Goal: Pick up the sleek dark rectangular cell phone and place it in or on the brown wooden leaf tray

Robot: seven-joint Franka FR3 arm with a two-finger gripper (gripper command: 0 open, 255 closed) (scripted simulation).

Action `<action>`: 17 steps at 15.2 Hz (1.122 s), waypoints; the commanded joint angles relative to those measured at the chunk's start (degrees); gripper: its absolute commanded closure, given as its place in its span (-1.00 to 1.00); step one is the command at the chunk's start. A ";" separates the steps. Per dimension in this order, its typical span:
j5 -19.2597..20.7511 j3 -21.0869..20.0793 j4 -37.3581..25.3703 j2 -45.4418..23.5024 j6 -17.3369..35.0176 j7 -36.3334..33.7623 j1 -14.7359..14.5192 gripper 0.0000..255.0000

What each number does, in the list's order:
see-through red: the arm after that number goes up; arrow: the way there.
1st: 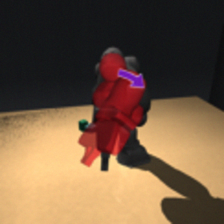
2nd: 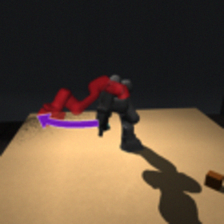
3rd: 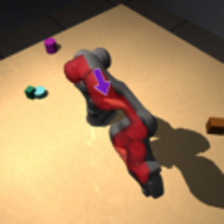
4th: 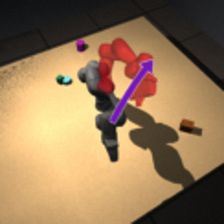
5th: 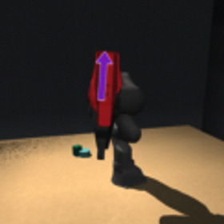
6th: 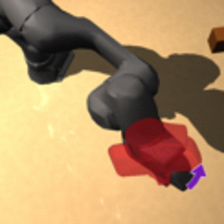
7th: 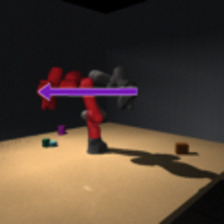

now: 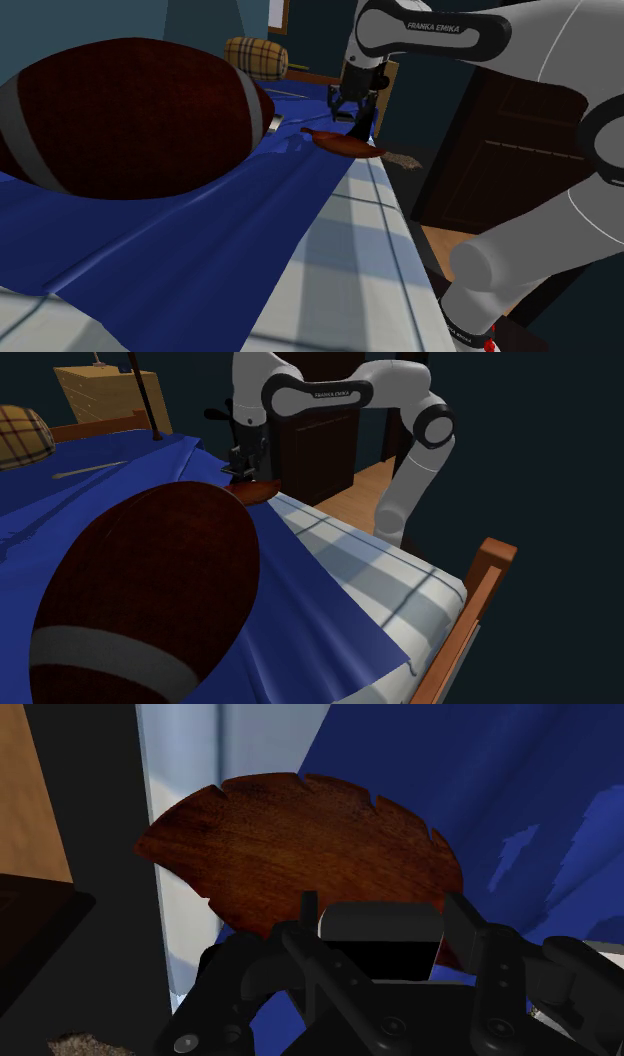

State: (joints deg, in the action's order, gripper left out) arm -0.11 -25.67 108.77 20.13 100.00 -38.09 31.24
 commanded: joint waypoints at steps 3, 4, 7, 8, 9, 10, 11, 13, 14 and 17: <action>0.49 0.98 0.94 -1.01 1.96 1.51 0.66 1.00; 0.44 0.96 1.84 -0.87 2.73 1.46 0.62 1.00; 0.28 0.91 4.51 -0.47 5.02 1.33 0.49 1.00; 0.24 0.88 5.38 -0.36 5.78 1.28 0.45 1.00; 0.20 0.85 6.23 -0.27 6.54 1.23 0.41 1.00; 0.17 0.81 7.07 -0.19 7.31 1.17 0.37 1.00; 0.14 0.77 7.90 -0.12 8.07 1.11 0.34 1.00; 0.10 0.69 9.51 -0.03 9.59 0.97 0.26 1.00; 0.08 0.64 10.30 0.00 10.35 0.89 0.22 1.00; 0.07 0.55 11.39 0.02 11.42 0.79 0.20 1.00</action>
State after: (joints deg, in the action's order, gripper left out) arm 0.22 -25.33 118.64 21.54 111.31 -37.39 31.19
